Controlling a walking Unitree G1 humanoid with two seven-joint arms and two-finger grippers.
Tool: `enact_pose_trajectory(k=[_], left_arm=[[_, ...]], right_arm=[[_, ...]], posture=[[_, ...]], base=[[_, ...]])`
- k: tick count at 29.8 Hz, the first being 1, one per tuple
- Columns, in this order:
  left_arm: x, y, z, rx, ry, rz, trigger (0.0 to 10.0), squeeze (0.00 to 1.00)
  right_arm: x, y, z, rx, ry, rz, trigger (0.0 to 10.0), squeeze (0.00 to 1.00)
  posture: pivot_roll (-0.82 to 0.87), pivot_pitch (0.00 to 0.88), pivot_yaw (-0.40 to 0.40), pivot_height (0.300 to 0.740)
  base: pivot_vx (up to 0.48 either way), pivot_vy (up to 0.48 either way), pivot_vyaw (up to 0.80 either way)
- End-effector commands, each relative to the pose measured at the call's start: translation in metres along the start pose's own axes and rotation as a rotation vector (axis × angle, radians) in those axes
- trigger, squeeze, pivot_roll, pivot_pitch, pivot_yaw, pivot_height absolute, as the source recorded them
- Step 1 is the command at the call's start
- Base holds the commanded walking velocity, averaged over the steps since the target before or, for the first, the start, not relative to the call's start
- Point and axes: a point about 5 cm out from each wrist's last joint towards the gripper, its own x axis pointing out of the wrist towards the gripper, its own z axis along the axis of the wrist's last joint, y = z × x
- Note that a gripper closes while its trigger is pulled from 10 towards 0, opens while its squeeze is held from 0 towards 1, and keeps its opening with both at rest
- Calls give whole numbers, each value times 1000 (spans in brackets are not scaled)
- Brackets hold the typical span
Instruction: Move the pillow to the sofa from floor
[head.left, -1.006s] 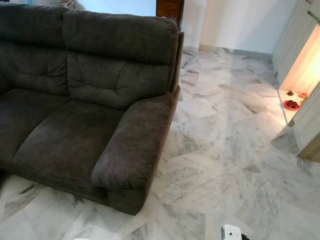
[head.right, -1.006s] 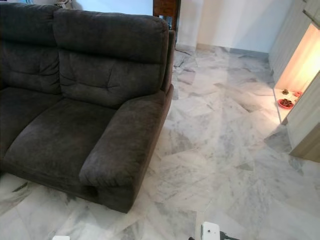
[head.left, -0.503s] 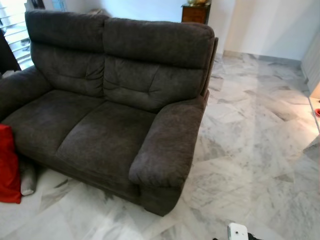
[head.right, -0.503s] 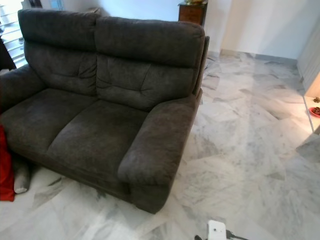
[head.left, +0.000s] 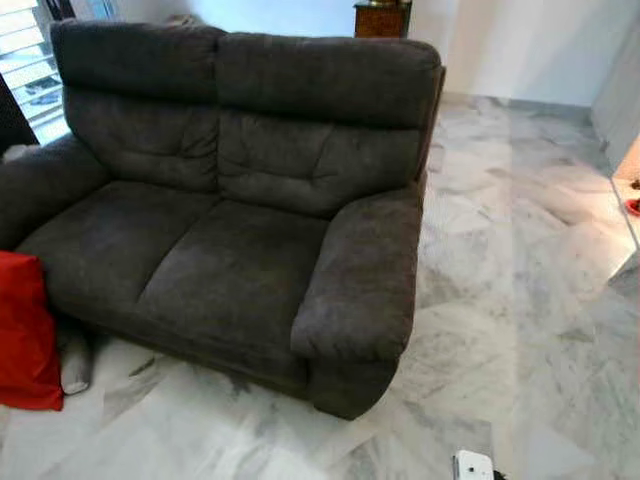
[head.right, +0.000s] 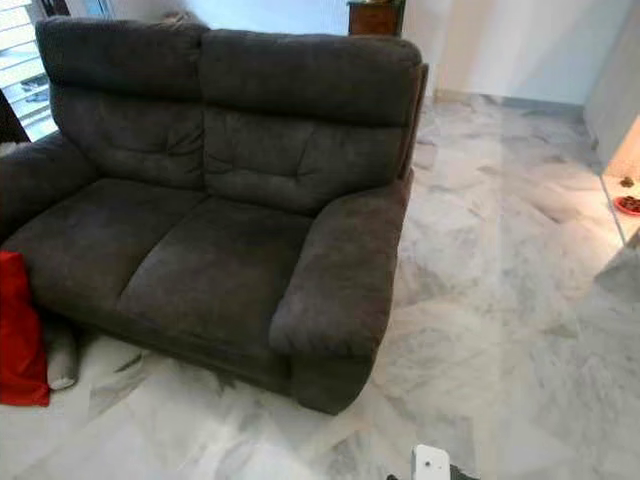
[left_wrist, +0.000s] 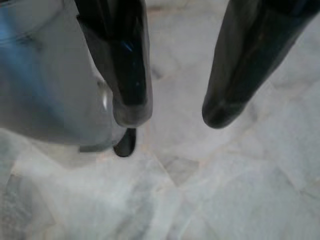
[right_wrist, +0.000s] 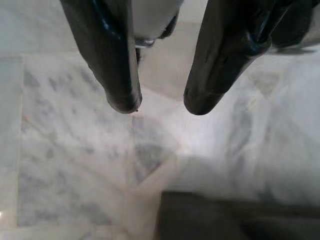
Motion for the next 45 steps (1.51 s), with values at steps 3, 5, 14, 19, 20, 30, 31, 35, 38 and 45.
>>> enact_pose_trajectory(k=[3, 5, 14, 19, 20, 30, 31, 35, 38, 45], left_arm=[[-2, 1, -12, -11, 39, 5, 10000, 0], [-2, 0, -12, -11, 40, 5, 10000, 0], [-2, 2, -11, -14, 42, 7, 10000, 0], [-2, 3, -11, -14, 42, 9, 10000, 0], [-2, 4, -11, -14, 42, 8, 10000, 0], [-3, 3, -14, -11, 47, 6, 10000, 0], [-3, 3, -14, -11, 47, 6, 10000, 0], [-3, 3, -15, -10, 49, 5, 10000, 0], [-3, 3, -15, -9, 49, 5, 10000, 0], [-3, 3, -16, -18, 49, 8, 10000, 0]], right_arm=[[1, 3, 0, 14, 0, 6, 10000, 0], [1, 4, 0, 13, 1, 8, 10000, 0], [1, 5, 1, 19, -3, 12, 10000, 0], [1, 5, 1, 18, -1, 14, 10000, 0], [1, 5, 0, 19, 0, 15, 10000, 0], [1, 4, -1, 13, 6, 17, 10000, 0], [1, 3, -1, 12, 6, 16, 10000, 0], [-1, -6, 1, 9, 7, 7, 10000, 0], [-2, -12, 1, 4, 12, -1, 10000, 0], [0, 1, 0, 2, 20, 13, 10000, 0]], posture=[[35, 85, 18, 740], [35, 88, 18, 740], [35, 89, 18, 740], [36, 90, 18, 740], [36, 90, 18, 740], [37, 72, 19, 740], [37, 72, 19, 740], [36, 66, 19, 740], [38, 66, 18, 740], [41, 83, 14, 740]], base=[[0, 352, 0], [0, 362, 0], [0, 375, 0], [0, 379, 0], [0, 379, 0], [0, 386, 0], [0, 390, 0], [0, 389, 0], [0, 390, 0], [0, 393, 0]])
